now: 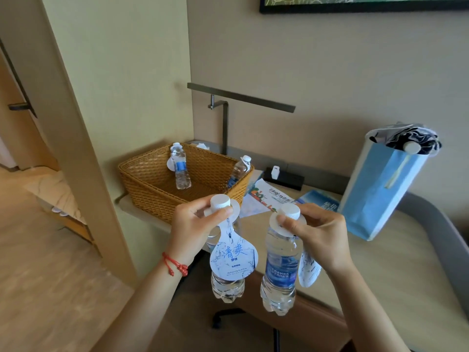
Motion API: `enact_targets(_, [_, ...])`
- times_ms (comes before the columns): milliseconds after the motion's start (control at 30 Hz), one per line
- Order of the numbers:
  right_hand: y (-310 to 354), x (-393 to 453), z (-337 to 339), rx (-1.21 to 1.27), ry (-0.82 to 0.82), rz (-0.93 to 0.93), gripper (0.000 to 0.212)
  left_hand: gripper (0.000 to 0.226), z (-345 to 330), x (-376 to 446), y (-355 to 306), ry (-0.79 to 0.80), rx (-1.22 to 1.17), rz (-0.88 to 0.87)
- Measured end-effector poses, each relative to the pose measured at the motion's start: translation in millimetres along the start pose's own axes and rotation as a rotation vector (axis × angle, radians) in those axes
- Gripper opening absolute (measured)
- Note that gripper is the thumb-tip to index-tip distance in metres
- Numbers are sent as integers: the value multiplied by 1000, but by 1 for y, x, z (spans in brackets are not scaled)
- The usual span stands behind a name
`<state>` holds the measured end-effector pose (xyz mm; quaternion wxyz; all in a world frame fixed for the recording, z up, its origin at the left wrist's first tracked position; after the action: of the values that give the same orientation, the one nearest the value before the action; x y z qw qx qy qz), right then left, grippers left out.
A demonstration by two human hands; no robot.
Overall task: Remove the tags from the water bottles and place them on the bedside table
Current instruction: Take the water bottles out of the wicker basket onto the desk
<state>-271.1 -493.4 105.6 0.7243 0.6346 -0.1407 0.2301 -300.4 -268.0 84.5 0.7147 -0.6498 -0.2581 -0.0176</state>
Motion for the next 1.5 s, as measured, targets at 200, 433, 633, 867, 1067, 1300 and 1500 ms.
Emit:
enact_targets(200, [-18, -1, 58, -64, -44, -27, 12, 24, -53, -4, 3, 25, 14, 23])
enact_targets(433, [-53, 14, 86, -70, -101, -85, 16, 20, -91, 18, 22, 90, 69, 3])
enact_targets(633, [-94, 43, 96, -89, -166, -145, 9, 23, -119, 59, 58, 151, 88, -12])
enact_targets(867, [-157, 97, 95, -190, -197, -206, 15, 14, -155, 126, 112, 197, 22, 10])
enact_targets(1067, [-211, 136, 90, -228, -277, -210, 18, 19, -176, 178, 157, 199, 58, 19])
enact_targets(1300, [-261, 165, 91, -260, -287, -214, 19, 29, -192, 211, 207, 200, 90, 79])
enact_targets(1500, [-291, 179, 96, -256, -264, -256, 21, 34, -200, 221, 230, 187, 125, 122])
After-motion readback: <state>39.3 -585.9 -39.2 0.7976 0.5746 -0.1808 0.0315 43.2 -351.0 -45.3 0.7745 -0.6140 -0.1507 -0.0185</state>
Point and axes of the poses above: each hand's wrist, its own x-axis towards the middle knuckle, its own z-axis out of the back of the hand, y = z × x, the point moved 5 cm from there along x, towards the middle knuckle, and after that the axes turned 3 degrees about z, right-handed, at the moved point
